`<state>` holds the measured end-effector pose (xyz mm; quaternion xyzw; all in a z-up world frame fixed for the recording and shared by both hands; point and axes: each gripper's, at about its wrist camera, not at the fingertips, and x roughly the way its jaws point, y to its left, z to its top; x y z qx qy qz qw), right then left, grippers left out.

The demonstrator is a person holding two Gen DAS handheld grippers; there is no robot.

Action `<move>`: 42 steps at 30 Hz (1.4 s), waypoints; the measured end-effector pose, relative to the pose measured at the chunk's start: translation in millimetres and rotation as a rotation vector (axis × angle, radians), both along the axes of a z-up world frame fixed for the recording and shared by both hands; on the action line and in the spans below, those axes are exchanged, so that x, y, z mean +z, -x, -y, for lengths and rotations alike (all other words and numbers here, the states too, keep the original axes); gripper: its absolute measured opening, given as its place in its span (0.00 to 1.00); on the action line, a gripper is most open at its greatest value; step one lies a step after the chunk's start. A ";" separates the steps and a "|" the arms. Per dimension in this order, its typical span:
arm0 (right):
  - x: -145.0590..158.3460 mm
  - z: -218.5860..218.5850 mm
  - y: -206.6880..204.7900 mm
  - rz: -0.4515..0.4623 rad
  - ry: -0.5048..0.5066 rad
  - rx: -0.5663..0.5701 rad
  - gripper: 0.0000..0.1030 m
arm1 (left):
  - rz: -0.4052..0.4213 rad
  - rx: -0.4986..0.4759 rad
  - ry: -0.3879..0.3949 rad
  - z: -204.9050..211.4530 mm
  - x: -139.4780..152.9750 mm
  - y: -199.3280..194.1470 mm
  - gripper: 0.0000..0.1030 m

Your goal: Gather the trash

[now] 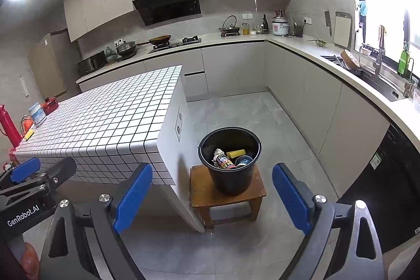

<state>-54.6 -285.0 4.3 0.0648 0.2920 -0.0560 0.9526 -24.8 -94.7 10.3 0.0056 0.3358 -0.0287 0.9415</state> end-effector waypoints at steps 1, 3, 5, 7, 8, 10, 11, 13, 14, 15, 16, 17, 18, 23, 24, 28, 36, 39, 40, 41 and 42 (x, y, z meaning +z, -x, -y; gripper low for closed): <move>0.0 -0.4 -0.2 0.000 0.002 -0.001 0.92 | -0.001 0.000 0.001 -0.1 0.3 -0.2 0.90; 0.7 -0.8 -0.1 -0.001 0.003 -0.002 0.92 | -0.002 0.001 0.003 0.2 0.8 -0.8 0.90; 0.4 -1.7 -0.2 -0.001 0.003 -0.002 0.92 | -0.003 -0.002 0.004 0.1 1.2 -1.1 0.90; 0.4 -2.2 -0.2 -0.002 0.002 -0.001 0.92 | -0.003 -0.003 0.002 0.1 1.2 -1.4 0.90; 0.5 -2.9 -0.3 -0.002 0.002 -0.002 0.92 | -0.003 -0.003 0.001 -0.3 1.4 -1.7 0.90; 0.3 -3.5 -0.6 -0.004 0.004 -0.001 0.92 | -0.004 -0.003 0.003 0.0 1.2 -2.1 0.90; 0.3 -3.6 -0.4 -0.004 0.004 0.000 0.92 | -0.005 -0.003 0.003 0.1 1.1 -2.1 0.90; 0.9 -4.7 -0.1 -0.003 0.007 -0.001 0.92 | -0.006 -0.003 0.003 -0.1 1.0 -2.7 0.90; 0.8 -5.0 -0.6 -0.004 0.005 -0.001 0.92 | -0.006 -0.003 0.002 -0.2 1.2 -2.8 0.90; 0.8 -5.1 -0.8 -0.005 0.004 0.000 0.92 | -0.006 -0.002 0.003 -0.1 1.0 -2.7 0.90; 0.8 -5.5 -0.9 -0.006 0.005 -0.001 0.92 | -0.006 -0.003 0.004 0.0 0.9 -2.7 0.90; 1.2 -6.7 -1.6 -0.006 0.005 -0.002 0.92 | -0.006 -0.004 0.004 0.0 1.2 -2.9 0.90; 1.3 -6.7 -1.7 -0.006 0.005 -0.001 0.92 | -0.007 -0.004 0.003 -0.1 1.1 -4.0 0.90; 1.4 -7.5 -2.5 -0.007 0.005 -0.002 0.92 | -0.011 -0.008 0.003 -1.0 0.4 -5.8 0.90; 1.5 -8.0 -2.9 -0.007 0.005 -0.002 0.92 | -0.010 -0.009 0.003 -1.6 0.3 -6.3 0.90; 1.6 -8.3 -3.6 -0.008 0.005 -0.003 0.92 | -0.015 -0.013 0.005 -2.1 -0.4 -7.2 0.90; 1.2 -9.9 -7.0 -0.013 0.005 -0.004 0.92 | -0.025 -0.020 0.011 -5.3 -1.2 -11.9 0.90; 1.1 -9.9 -7.3 -0.014 0.006 -0.005 0.92 | -0.030 -0.024 0.011 -5.6 -1.5 -14.3 0.90; 1.0 -9.9 -7.4 -0.015 0.006 -0.005 0.92 | -0.032 -0.027 0.013 -6.1 -1.7 -15.1 0.90; 1.1 -10.3 -7.5 -0.015 0.006 -0.005 0.92 | -0.034 -0.031 0.014 -6.5 -2.0 -16.1 0.90; 1.0 -10.3 -7.6 -0.015 0.006 -0.007 0.92 | -0.035 -0.034 0.016 -6.2 -2.4 -16.9 0.90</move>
